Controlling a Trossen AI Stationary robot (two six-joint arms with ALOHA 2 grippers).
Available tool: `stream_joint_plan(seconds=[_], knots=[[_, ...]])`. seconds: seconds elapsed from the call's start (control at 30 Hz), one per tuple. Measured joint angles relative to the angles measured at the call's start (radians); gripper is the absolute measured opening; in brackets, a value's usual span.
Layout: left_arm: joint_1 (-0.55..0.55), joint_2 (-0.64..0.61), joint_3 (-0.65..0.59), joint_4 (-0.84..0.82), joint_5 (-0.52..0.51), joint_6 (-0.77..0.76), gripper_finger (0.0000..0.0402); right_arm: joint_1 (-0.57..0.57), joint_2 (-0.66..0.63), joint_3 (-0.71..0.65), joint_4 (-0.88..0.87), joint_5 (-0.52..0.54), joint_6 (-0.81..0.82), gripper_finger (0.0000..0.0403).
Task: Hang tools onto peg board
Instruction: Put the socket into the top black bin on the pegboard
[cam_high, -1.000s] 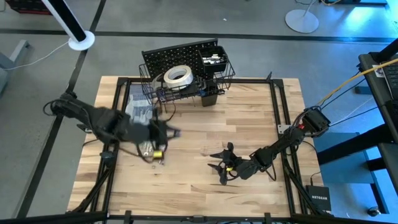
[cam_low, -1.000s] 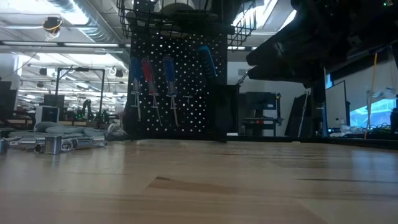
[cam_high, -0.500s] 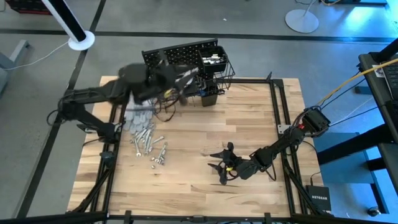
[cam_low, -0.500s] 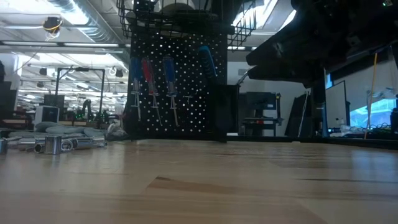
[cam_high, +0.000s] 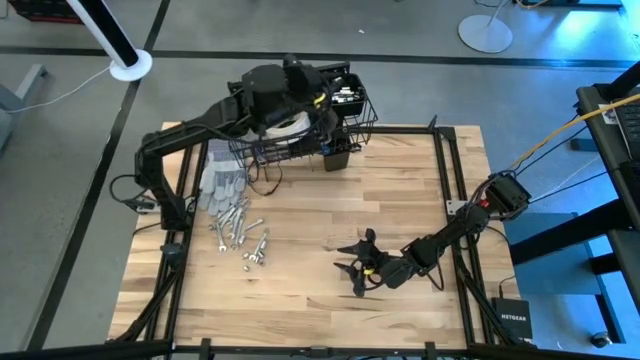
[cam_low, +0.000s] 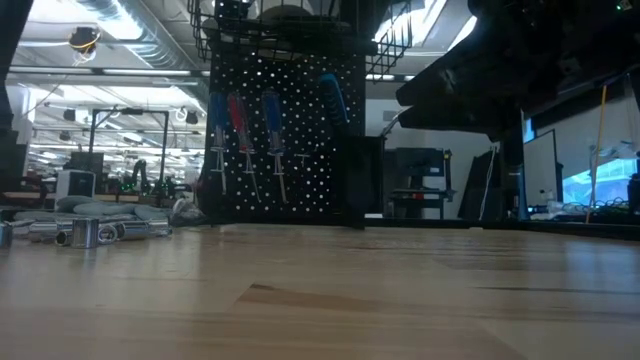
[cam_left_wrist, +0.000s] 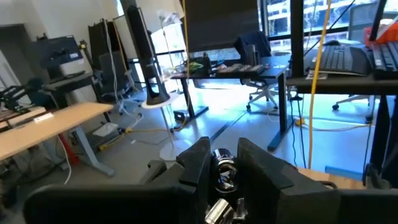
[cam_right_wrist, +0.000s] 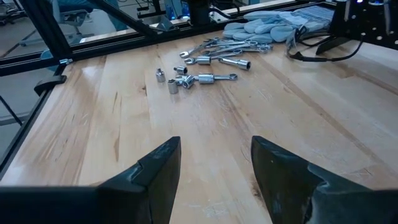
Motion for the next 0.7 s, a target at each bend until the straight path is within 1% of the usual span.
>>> stream_joint_plan(seconds=[0.1,0.3,0.4,0.53,0.7], knots=[[0.009,0.000,0.001,-0.009,0.000,-0.001,0.0082,0.000,0.000,0.000,0.000,-0.004,0.000,0.0199],[0.007,-0.013,0.002,-0.022,0.000,0.000,0.0150,0.000,0.000,0.000,-0.001,-0.004,0.000,0.0199],[-0.001,-0.025,0.002,-0.065,0.000,-0.004,0.0175,0.000,0.000,0.000,0.000,-0.004,0.000,0.0199],[-0.036,-0.080,0.002,-0.182,-0.001,-0.004,0.0190,0.000,0.000,0.000,-0.001,-0.005,0.000,0.0199],[-0.135,-0.211,0.003,-0.384,-0.001,-0.048,0.0187,0.000,0.000,0.000,-0.001,-0.013,0.000,0.0199]])
